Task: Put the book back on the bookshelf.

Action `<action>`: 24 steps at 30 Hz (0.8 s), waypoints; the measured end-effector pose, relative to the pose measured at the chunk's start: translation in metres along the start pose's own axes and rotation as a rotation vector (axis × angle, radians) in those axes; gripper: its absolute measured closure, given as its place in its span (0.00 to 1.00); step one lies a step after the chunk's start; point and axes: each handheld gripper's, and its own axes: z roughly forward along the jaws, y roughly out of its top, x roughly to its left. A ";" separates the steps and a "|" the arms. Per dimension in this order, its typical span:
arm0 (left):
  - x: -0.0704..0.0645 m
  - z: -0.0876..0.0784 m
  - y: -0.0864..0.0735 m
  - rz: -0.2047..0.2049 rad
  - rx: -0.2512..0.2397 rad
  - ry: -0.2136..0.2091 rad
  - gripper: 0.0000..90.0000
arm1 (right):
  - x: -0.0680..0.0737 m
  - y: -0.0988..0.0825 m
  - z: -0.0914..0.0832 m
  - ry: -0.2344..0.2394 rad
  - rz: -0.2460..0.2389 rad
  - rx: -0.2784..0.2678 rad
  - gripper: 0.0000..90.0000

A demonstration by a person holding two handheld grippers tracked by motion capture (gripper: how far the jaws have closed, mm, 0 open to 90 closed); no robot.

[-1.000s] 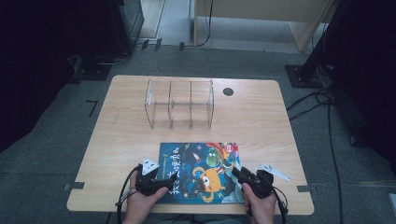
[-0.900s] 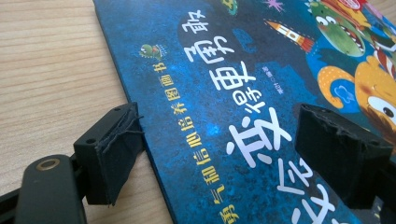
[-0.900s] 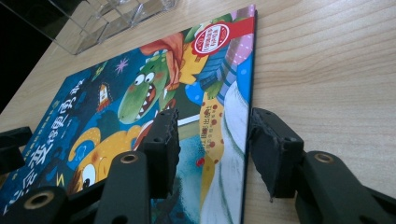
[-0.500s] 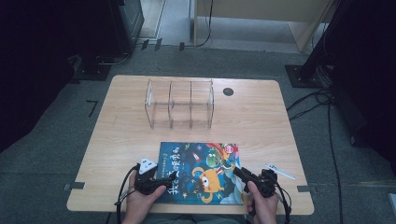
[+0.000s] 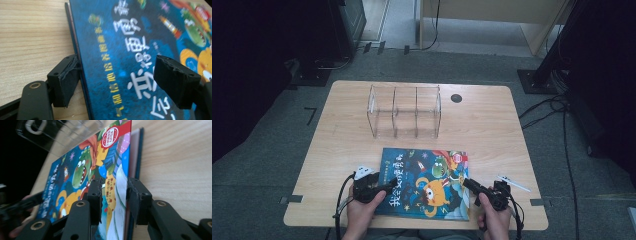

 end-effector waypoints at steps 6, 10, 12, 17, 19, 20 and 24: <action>0.001 -0.001 -0.001 0.018 -0.002 -0.009 0.23 | 0.001 -0.001 -0.002 0.041 -0.054 -0.031 0.73; 0.004 -0.003 -0.001 -0.009 -0.007 -0.031 0.24 | 0.002 -0.002 -0.005 0.057 -0.088 -0.043 0.74; 0.004 -0.003 -0.002 -0.011 -0.015 -0.025 0.26 | 0.003 -0.002 -0.005 0.044 -0.105 -0.038 0.74; 0.003 -0.007 -0.003 -0.009 -0.049 -0.011 0.36 | 0.006 -0.006 -0.003 0.003 -0.153 -0.035 0.74; 0.003 -0.009 -0.004 0.003 -0.070 -0.012 0.38 | 0.008 -0.007 -0.003 0.003 -0.167 -0.047 0.75; 0.004 -0.010 -0.004 0.004 -0.075 -0.016 0.38 | 0.009 -0.007 -0.003 0.005 -0.170 -0.050 0.75; 0.004 -0.013 -0.004 0.009 -0.095 -0.034 0.39 | 0.009 -0.007 -0.003 0.002 -0.174 -0.053 0.75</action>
